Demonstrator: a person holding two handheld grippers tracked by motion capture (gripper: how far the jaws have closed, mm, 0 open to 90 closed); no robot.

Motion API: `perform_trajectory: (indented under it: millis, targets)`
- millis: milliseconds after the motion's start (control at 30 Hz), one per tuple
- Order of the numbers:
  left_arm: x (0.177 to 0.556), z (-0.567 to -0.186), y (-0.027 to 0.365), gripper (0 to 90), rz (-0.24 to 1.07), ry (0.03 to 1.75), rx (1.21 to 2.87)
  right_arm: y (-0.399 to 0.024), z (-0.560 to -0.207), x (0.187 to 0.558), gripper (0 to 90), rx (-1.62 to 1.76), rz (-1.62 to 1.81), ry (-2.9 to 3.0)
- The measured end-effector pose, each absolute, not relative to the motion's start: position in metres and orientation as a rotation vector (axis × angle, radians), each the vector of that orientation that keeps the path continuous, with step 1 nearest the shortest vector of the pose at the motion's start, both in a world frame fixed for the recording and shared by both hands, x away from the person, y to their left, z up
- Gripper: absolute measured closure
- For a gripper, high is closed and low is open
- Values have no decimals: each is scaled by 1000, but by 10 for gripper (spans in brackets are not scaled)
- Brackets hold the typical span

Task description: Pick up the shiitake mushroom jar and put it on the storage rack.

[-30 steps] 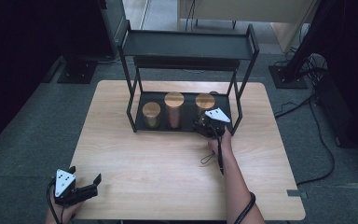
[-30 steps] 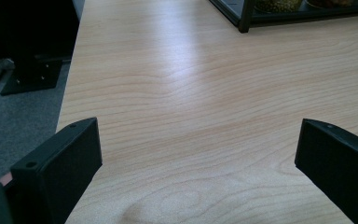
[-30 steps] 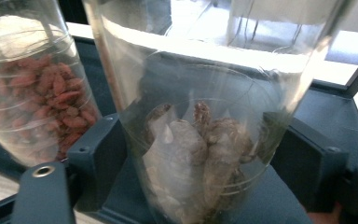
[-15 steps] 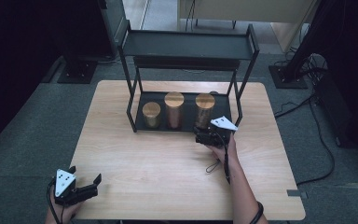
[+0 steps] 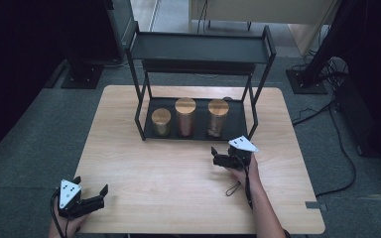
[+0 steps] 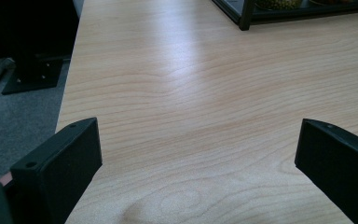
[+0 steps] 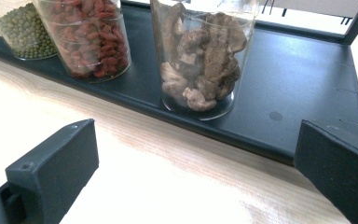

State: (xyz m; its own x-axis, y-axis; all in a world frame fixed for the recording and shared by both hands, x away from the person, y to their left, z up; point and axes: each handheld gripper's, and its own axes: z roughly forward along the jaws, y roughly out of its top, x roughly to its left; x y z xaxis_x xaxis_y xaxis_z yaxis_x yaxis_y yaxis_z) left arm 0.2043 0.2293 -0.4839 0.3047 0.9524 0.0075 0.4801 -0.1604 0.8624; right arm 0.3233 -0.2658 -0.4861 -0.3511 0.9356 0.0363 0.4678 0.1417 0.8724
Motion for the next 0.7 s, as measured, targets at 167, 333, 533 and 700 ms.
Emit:
perform_trajectory:
  millis: [167, 333, 533, 700]
  targets:
    - [204, -484, 230, 6, 744, 1293, 1773, -267, -486, 319, 0, 1326, 1123, 1890]
    - [204, -484, 230, 6, 743, 1291, 1773, -269, -486, 314, 0, 1316, 1114, 1892]
    - [204, -484, 230, 6, 741, 1290, 1772, -274, -486, 307, 0, 1322, 1107, 1886]
    - [204, -484, 230, 6, 744, 1287, 1777, -277, -487, 301, 0, 1316, 1104, 1880]
